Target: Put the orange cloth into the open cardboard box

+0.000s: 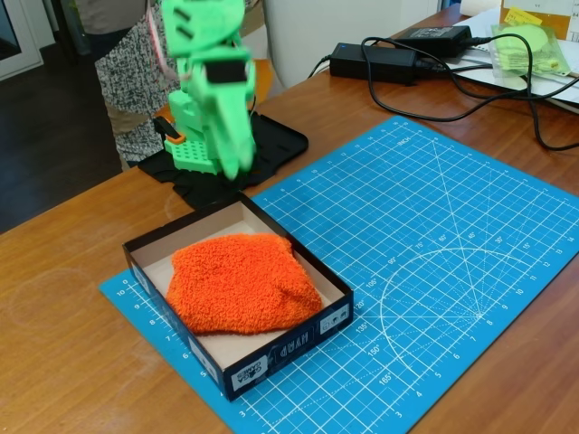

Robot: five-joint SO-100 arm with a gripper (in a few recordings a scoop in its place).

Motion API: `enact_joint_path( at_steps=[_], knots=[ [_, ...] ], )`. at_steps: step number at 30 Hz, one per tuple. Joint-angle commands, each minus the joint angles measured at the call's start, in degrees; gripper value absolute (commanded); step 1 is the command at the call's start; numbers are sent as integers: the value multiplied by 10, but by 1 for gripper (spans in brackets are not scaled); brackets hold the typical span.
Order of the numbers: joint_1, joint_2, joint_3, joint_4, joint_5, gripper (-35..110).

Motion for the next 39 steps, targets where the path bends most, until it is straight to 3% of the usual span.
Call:
enact_joint_path(
  at_steps=[1,8,12,15,29,39],
  knots=[
    [-51,219,73,-9,-4,37],
    [-167,427,229,-36,-10,37],
    [-199,423,300,-60,26,37],
    [-223,424,352,-56,44,25],
    [-228,424,463,-50,54,0],
    [-185,425,470,-19,60,0]
  ],
)
